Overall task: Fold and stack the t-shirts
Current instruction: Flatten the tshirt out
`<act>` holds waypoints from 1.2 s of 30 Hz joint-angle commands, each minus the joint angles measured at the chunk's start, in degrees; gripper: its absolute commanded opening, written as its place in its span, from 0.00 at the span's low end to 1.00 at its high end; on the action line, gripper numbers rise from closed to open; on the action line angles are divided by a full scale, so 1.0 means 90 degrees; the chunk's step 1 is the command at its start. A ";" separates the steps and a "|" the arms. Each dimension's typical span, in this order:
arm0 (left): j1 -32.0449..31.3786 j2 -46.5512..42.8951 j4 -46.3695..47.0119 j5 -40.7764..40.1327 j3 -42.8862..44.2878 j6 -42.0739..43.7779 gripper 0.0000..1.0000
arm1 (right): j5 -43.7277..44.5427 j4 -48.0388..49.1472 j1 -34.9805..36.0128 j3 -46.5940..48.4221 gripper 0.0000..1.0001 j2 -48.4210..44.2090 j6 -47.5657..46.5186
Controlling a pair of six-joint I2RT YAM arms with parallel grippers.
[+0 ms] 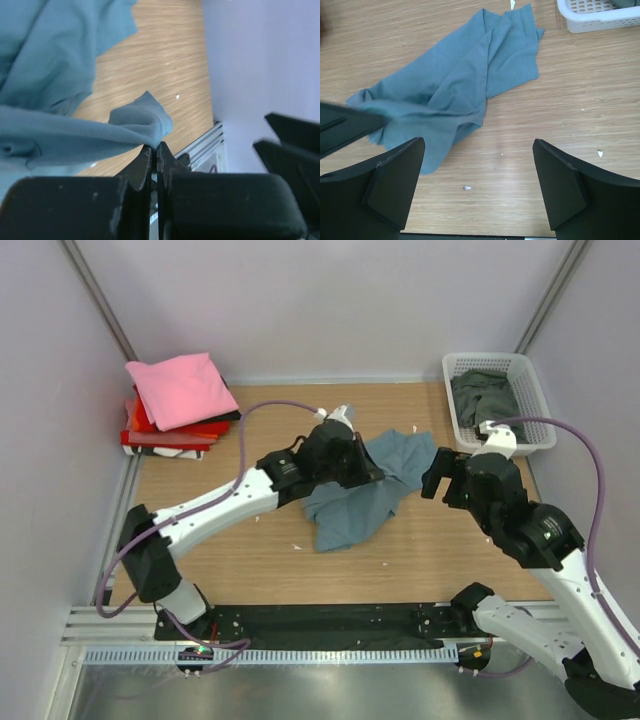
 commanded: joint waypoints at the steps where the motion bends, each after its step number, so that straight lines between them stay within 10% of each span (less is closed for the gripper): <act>1: -0.0065 0.0839 0.0936 0.0479 0.0818 0.0022 0.03 | 0.0086 -0.0233 0.0001 0.0070 0.96 -0.0254 -0.0038; 11: -0.0074 0.1916 0.0907 0.0950 0.1045 0.0413 0.12 | -0.0443 0.0528 0.0001 -0.1375 0.98 -0.0499 0.0595; 24: -0.0074 0.0657 0.1619 0.0560 -0.2303 0.0530 0.00 | -0.0949 0.1729 0.0001 -0.2253 1.00 0.0468 0.1944; 36: -0.0074 0.0763 0.1659 0.0618 -0.2452 0.0511 0.00 | -0.1273 0.2432 -0.0008 -0.3356 0.92 0.0849 0.2481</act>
